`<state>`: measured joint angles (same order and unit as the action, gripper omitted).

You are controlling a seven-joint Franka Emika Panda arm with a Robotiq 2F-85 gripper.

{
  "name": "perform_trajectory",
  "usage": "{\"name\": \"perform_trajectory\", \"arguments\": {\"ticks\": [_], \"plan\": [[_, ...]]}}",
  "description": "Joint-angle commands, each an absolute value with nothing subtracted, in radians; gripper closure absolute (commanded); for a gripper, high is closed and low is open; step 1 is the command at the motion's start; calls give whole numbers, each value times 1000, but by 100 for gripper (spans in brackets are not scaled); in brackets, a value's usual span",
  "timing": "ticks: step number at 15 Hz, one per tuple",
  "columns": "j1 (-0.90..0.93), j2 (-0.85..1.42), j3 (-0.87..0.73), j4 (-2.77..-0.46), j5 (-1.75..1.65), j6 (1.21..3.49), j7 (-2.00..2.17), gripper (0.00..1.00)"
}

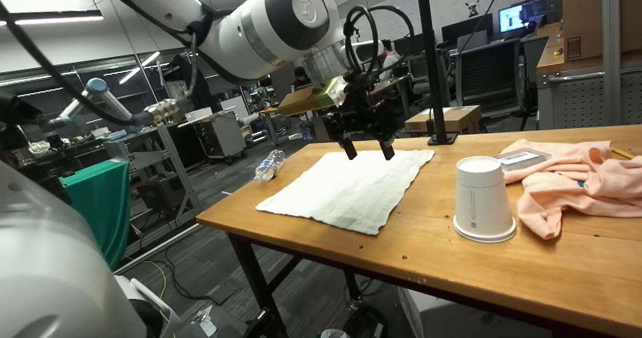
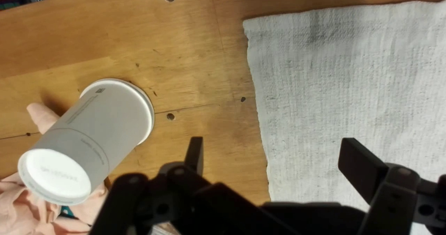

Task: Fold the white cloth

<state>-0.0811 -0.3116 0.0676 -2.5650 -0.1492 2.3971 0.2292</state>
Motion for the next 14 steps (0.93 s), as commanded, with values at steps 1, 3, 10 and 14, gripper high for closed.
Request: {"name": "perform_trajectory", "arguments": {"ticks": [1, 3, 10, 14], "plan": [[-76, -216, 58, -2532, -155, 2434, 240, 0], [-69, -188, 57, -2551, -147, 2445, 247, 0], [-39, -106, 60, -2602, -126, 2477, 292, 0], [-19, -41, 59, -2580, -126, 2522, 308, 0]]}}
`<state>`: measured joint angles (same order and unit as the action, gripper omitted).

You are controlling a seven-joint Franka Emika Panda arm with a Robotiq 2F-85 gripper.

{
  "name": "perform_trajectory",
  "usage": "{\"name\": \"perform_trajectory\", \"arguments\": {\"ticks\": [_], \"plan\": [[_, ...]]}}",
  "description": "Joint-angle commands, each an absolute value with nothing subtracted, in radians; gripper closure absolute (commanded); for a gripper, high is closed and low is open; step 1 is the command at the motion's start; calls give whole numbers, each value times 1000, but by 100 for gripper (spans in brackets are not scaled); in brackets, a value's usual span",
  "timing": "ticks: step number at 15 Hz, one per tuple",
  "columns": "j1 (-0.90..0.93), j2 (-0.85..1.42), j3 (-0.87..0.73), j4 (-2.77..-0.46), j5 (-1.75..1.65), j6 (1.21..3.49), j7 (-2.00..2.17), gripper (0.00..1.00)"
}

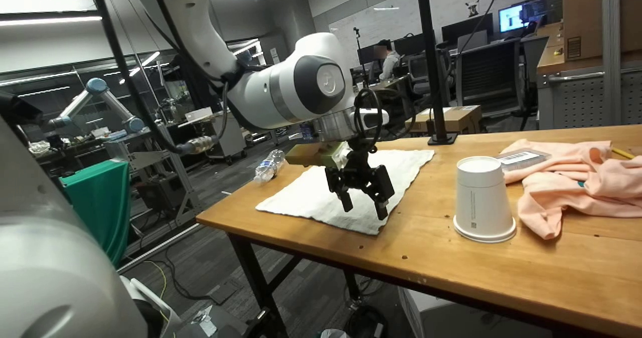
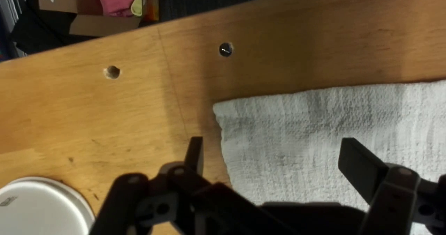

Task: Fold the white cloth

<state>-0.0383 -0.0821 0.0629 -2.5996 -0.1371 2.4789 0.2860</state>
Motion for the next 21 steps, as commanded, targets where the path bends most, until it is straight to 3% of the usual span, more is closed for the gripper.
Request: {"name": "perform_trajectory", "arguments": {"ticks": [1, 9, 11, 13, 14, 21], "plan": [[-15, -25, 57, -2575, -123, 2532, 308, 0], [-12, 58, 39, -2550, -57, 2563, 270, 0], [-11, 58, 36, -2547, -37, 2555, 264, 13], [-11, 54, 35, -2542, -16, 2542, 253, 38], [-10, 49, 35, -2542, -11, 2533, 248, 38], [-8, 10, 29, -2532, -77, 2448, 253, 91]]}}
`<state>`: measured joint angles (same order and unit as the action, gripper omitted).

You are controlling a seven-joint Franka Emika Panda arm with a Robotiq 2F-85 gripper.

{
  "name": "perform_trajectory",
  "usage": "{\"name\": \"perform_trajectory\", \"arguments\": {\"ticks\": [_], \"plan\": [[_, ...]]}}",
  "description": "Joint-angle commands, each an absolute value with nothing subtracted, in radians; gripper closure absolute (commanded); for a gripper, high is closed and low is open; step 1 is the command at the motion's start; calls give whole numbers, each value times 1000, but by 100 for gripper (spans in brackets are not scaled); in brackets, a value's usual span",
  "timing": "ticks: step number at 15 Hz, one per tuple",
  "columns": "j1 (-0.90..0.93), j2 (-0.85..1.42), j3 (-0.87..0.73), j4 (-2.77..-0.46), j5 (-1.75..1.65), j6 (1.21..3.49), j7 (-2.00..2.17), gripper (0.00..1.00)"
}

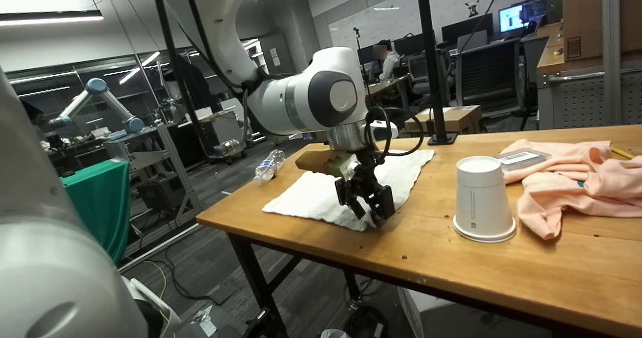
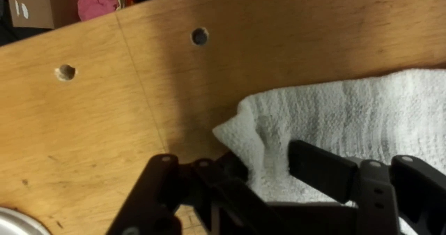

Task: Fold the white cloth

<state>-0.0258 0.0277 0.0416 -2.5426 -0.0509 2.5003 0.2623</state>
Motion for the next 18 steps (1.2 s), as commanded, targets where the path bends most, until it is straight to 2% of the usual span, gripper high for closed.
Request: {"name": "perform_trajectory", "arguments": {"ticks": [1, 2, 4, 8, 18], "plan": [[-8, -1, 29, -2531, -92, 2428, 255, 95], [-7, -8, 29, -2529, -106, 2410, 256, 98], [-6, -27, 31, -2525, -152, 2353, 262, 99], [-8, -57, 33, -2492, -249, 2181, 290, 94], [35, -63, 87, -2268, -353, 1773, 275, 95]]}}
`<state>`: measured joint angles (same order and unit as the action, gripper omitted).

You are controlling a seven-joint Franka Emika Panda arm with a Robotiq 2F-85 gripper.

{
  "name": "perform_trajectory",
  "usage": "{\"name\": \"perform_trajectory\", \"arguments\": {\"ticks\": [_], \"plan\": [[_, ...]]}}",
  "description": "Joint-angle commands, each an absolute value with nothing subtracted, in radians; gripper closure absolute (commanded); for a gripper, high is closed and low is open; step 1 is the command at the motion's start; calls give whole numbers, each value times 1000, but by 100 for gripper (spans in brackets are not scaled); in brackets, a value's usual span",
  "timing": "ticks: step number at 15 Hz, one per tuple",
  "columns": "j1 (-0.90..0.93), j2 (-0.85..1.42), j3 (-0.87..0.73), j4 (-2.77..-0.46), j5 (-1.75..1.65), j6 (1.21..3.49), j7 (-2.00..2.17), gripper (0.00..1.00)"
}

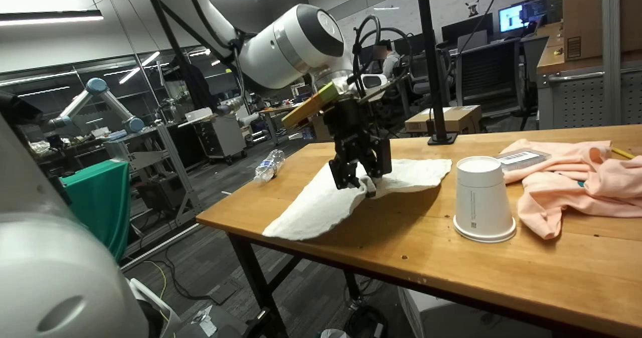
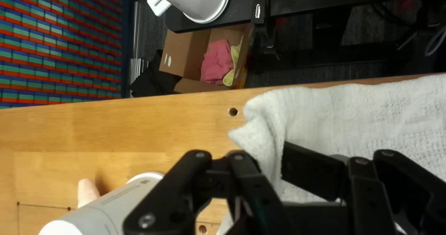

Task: Fold the white cloth

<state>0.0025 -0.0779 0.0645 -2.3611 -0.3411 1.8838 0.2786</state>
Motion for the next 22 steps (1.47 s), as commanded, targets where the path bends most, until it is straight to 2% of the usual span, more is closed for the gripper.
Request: {"name": "perform_trajectory", "arguments": {"ticks": [1, 9, 22], "plan": [[50, -52, 100, -2233, -349, 1743, 269, 95], [156, 75, 180, -1984, -368, 1601, 231, 95], [218, 229, 180, -1733, -340, 1526, 181, 96]]}}
